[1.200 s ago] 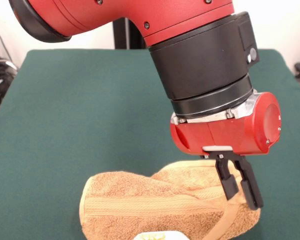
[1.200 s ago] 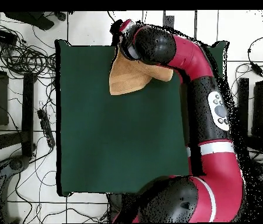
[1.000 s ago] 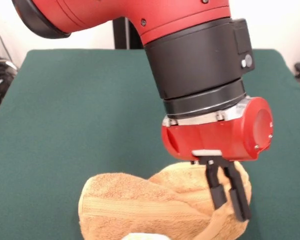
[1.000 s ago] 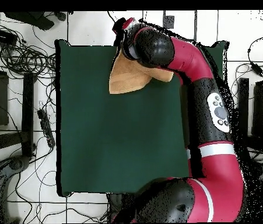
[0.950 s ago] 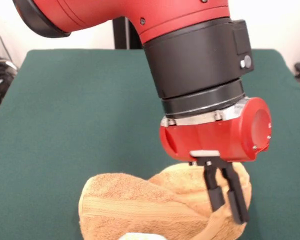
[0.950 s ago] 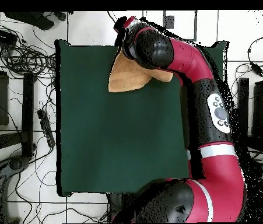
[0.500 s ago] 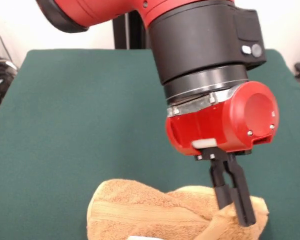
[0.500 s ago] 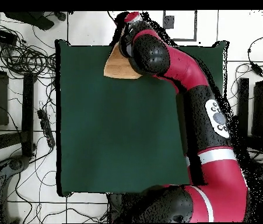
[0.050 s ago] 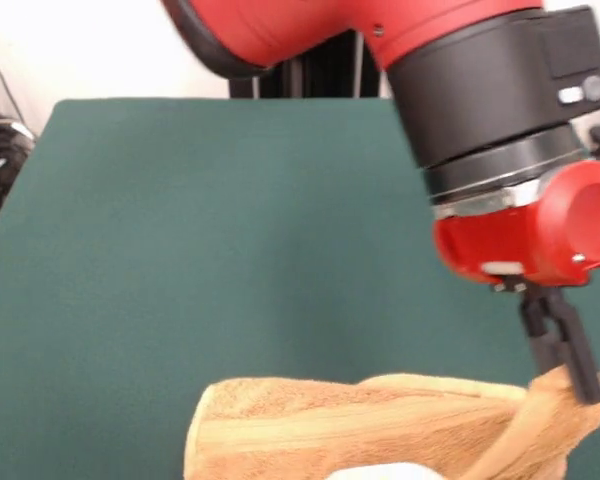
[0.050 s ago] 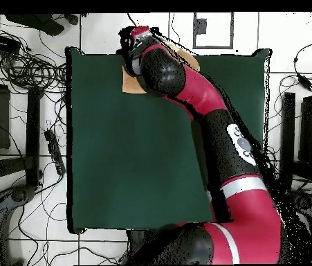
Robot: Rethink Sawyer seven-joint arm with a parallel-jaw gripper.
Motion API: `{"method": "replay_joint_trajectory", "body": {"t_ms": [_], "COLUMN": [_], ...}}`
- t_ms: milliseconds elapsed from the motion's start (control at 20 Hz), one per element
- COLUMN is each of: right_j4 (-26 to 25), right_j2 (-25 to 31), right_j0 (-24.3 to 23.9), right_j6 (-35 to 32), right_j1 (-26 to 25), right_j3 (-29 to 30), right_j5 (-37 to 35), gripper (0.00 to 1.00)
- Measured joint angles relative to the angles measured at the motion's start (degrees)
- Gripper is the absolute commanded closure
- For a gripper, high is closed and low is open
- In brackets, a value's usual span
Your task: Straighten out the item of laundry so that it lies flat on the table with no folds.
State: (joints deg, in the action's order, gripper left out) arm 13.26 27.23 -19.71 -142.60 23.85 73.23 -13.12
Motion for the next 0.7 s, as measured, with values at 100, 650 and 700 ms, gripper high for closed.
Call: {"method": "replay_joint_trajectory", "body": {"t_ms": [100, 650, 700], "right_j4": [3.0, 11.1, 11.3], "right_j2": [-1.1, -10.4, -11.6], "right_j0": [1.5, 9.4, 10.1], "right_j6": [-1.7, -8.6, -9.4], "right_j1": [1.1, 7.9, 9.0], "right_j3": [2.9, 13.0, 14.1], "right_j5": [-0.2, -12.1, -13.8], "gripper": [1.0, 1.0, 1.0]}}
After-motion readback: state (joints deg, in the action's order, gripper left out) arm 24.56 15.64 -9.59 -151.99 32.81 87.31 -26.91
